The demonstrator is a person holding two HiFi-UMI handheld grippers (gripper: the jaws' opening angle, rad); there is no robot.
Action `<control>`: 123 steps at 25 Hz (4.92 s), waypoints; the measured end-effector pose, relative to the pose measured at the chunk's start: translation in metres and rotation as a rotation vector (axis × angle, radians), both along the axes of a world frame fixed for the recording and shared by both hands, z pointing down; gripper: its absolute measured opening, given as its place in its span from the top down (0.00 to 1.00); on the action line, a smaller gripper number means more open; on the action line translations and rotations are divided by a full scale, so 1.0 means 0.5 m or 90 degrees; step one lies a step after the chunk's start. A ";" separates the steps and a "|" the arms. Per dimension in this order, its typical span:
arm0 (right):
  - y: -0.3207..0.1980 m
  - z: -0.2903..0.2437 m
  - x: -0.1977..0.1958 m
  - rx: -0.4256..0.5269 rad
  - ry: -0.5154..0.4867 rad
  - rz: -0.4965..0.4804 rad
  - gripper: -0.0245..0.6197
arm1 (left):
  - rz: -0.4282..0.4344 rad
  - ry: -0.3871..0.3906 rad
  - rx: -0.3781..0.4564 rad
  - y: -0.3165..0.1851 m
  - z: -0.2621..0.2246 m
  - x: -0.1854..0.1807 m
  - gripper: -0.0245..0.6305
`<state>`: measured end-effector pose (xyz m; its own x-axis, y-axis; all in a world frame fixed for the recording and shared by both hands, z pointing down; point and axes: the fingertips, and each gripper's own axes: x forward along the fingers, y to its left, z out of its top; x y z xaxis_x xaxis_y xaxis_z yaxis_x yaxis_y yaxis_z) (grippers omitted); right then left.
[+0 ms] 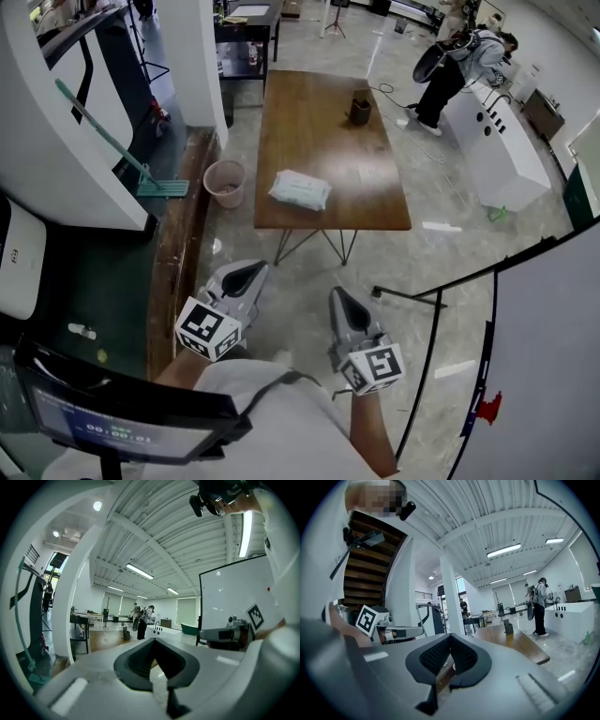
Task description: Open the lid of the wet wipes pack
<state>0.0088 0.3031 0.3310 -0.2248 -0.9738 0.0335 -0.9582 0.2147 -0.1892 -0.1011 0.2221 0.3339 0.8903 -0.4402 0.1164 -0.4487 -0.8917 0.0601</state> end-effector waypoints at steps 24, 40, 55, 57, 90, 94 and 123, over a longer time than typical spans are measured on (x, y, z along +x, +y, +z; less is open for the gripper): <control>-0.042 0.037 0.055 -0.036 0.011 -0.031 0.95 | -0.043 -0.014 -0.017 -0.068 0.029 0.018 0.96; -0.310 0.012 0.088 -0.031 0.029 0.006 0.95 | 0.021 -0.014 -0.013 -0.334 0.029 0.099 0.96; -0.488 0.031 0.096 -0.067 0.048 0.057 0.95 | 0.109 -0.031 -0.024 -0.505 0.061 0.146 0.96; -0.504 0.033 0.100 -0.070 0.046 0.067 0.95 | 0.116 -0.030 -0.030 -0.525 0.068 0.148 0.96; -0.755 0.241 0.142 -0.180 0.164 -0.172 0.94 | 0.006 -0.110 -0.117 -0.651 0.249 0.217 0.95; -0.780 0.288 0.139 -0.209 0.195 -0.219 0.93 | -0.005 -0.130 -0.124 -0.658 0.286 0.233 0.96; -0.815 0.544 0.129 -0.350 0.383 -0.455 0.57 | -0.031 -0.240 -0.224 -0.654 0.523 0.295 0.96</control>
<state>0.0735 -0.1044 0.6029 -0.5359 -0.4417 0.7195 -0.6127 0.7898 0.0285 0.0466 -0.1050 0.5953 0.7377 -0.3570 0.5730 -0.5375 -0.8242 0.1784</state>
